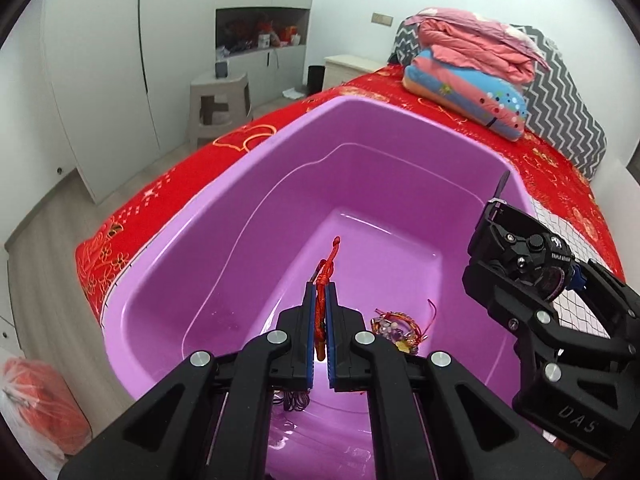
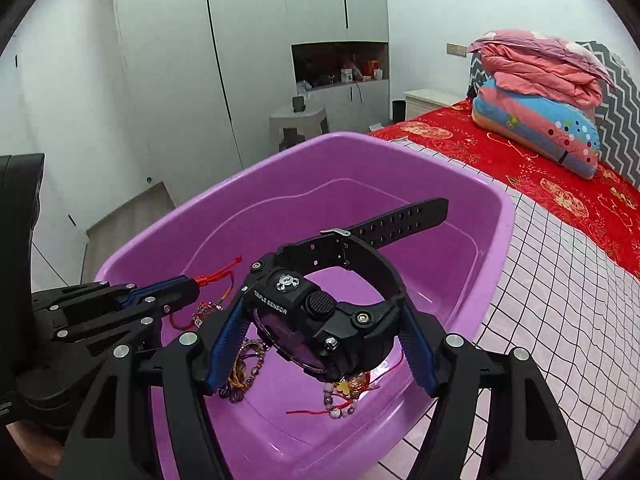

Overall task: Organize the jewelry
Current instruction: 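Carry the black watch and red-string bracelet over the purple basin, then open both tools to drop the watch and bracelet into the basin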

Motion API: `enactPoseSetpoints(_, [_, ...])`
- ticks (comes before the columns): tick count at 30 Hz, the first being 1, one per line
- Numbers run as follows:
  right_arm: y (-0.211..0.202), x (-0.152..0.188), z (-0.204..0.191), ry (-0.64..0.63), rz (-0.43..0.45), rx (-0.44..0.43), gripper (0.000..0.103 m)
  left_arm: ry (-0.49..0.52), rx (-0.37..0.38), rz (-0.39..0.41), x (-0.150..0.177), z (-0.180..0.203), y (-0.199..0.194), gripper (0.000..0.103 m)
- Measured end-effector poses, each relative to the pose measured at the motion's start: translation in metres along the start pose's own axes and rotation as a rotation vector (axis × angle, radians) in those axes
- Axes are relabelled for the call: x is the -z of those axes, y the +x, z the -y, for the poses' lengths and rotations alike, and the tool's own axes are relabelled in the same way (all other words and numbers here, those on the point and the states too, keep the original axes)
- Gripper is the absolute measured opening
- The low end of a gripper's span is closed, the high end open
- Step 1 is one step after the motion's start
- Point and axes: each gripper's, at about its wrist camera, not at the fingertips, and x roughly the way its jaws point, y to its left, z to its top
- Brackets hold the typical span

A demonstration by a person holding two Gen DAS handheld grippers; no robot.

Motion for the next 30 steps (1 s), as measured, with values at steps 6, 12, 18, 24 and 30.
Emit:
enactPoseSetpoints(6, [0.014,-0.002,0.003,0.000,-0.026,0.005,0.067,-0.017,-0.018,-0.015,0.000,-0.002,0.009,0.005])
enactPoseSetpoints(12, [0.024,-0.004,0.006,0.007,-0.044,0.026,0.067,-0.029,-0.044,-0.031,0.002,-0.003,0.014,0.005])
enactPoseSetpoints(18, [0.027,-0.004,0.006,-0.008,-0.073,0.061,0.067,-0.028,-0.070,-0.038,0.002,-0.004,0.013,0.008])
enactPoseSetpoints(24, [0.014,-0.007,0.008,0.000,-0.044,0.077,0.068,-0.026,-0.118,0.001,0.002,-0.005,-0.003,0.075])
enactPoseSetpoints(30, [0.001,-0.004,0.015,0.028,-0.026,0.092,0.068,-0.054,-0.126,0.005,0.001,-0.008,-0.014,0.091])
